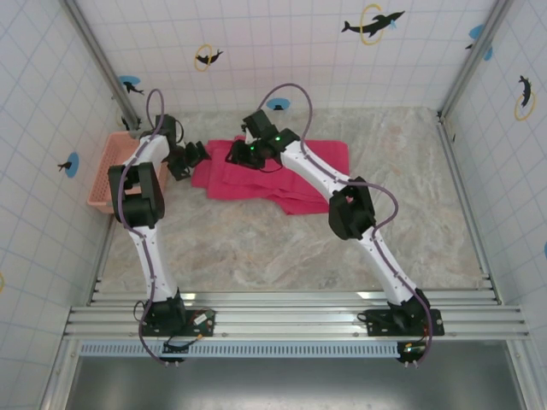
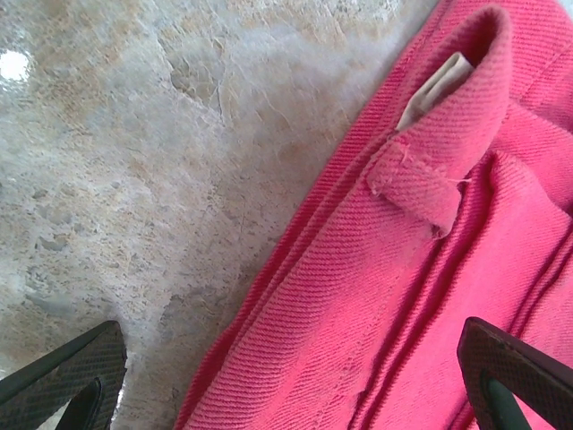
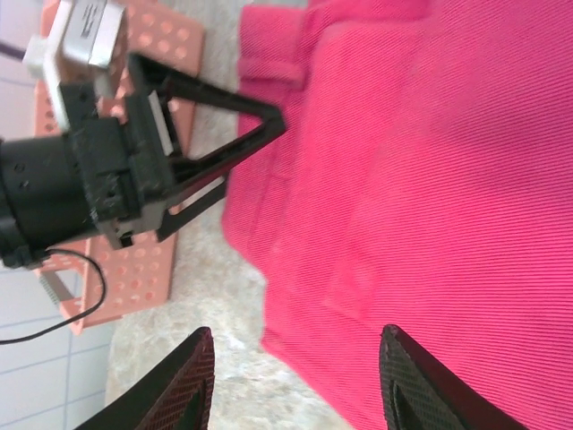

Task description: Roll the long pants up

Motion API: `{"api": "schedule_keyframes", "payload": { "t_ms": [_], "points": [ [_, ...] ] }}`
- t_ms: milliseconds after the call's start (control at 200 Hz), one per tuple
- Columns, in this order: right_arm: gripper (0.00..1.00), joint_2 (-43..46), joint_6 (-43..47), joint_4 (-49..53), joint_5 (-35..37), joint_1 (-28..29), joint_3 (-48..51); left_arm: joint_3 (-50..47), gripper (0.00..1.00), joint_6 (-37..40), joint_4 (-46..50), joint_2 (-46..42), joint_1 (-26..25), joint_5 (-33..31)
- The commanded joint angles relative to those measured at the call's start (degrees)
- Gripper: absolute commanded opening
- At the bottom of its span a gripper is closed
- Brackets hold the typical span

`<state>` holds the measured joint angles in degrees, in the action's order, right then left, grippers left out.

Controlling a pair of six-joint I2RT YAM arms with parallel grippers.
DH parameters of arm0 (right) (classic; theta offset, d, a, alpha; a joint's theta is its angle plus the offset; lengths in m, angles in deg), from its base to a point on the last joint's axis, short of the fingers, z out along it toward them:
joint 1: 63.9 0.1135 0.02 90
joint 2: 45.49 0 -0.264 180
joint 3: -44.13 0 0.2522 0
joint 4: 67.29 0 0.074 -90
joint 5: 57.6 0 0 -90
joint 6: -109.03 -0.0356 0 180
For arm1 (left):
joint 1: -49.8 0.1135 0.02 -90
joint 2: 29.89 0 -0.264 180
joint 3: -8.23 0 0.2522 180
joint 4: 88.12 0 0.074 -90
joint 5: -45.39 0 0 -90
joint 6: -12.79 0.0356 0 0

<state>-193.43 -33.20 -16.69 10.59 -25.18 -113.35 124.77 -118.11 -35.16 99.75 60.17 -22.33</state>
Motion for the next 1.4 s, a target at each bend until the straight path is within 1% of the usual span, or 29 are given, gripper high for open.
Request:
{"api": "schedule_keyframes", "payload": {
  "t_ms": [0,90,115,150,285,400,485,570,656,756,881,996,1171,1396],
  "points": [
    [0.5,6.58,6.14,8.45,1.45,-4.57,-2.05,-0.02,0.98,1.61,4.35,-2.61,-1.22,0.75],
    [0.5,7.26,12.72,13.32,3.17,-5.5,-3.18,0.57,0.97,2.08,5.18,-4.14,-2.65,0.85],
    [0.5,7.08,14.27,14.31,5.38,-5.37,-3.62,0.78,0.97,1.98,5.18,-4.43,-3.1,1.06],
    [0.49,6.55,16.22,15.26,5.54,-5.16,-4.56,1.39,0.98,1.73,5.24,-4.78,-3.91,1.29],
    [0.49,3.61,22.91,19.49,8.2,-2.2,-8.7,3.79,0.98,-0.4,5.15,-3.87,-6.18,2.3],
    [0.49,2.63,26.89,19.72,10.27,0.95,-8.84,4.82,0.98,-4.11,3.25,-1.6,-5.75,2.45],
    [0.49,1.87,29.1,19.43,11.44,3.13,-8.77,7.76,0.98,-7.07,2.2,0.63,-4.8,3.28],
    [0.5,0.63,30.82,19.1,13.56,5.29,-8.75,11.8,0.98,-8.85,3.31,3.01,-3.74,3.82],
    [0.5,-1.1,32.4,17.7,15.88,7.11,-8.84,13.92,0.97,-8.83,5.06,4.07,-3.42,4.32],
    [0.5,-3.3,33.01,15.61,18.64,8.34,-8.9,11.56,0.97,-6.99,5.95,2.82,-3.35,4.33],
    [0.5,-5.86,32.77,13.17,21.1,9.21,-9.39,8.13,0.98,-5.18,7.08,1.92,-1.86,4.65],
    [0.51,-8.21,33.89,9.99,22.64,10.13,-9.82,3.86,0.98,-8.0,5.12,1.41,-0.46,6.77],
    [0.52,-12.27,36.11,7.68,24.66,11.13,-13.15,4.09,0.97,-7.04,5.45,1.26,-0.2,6.03],
    [0.53,-12.96,39.47,5.39,25.14,11.54,-13.13,2.83,0.98,-5.99,5.59,1.31,-0.49,5.32]
  ]
}}
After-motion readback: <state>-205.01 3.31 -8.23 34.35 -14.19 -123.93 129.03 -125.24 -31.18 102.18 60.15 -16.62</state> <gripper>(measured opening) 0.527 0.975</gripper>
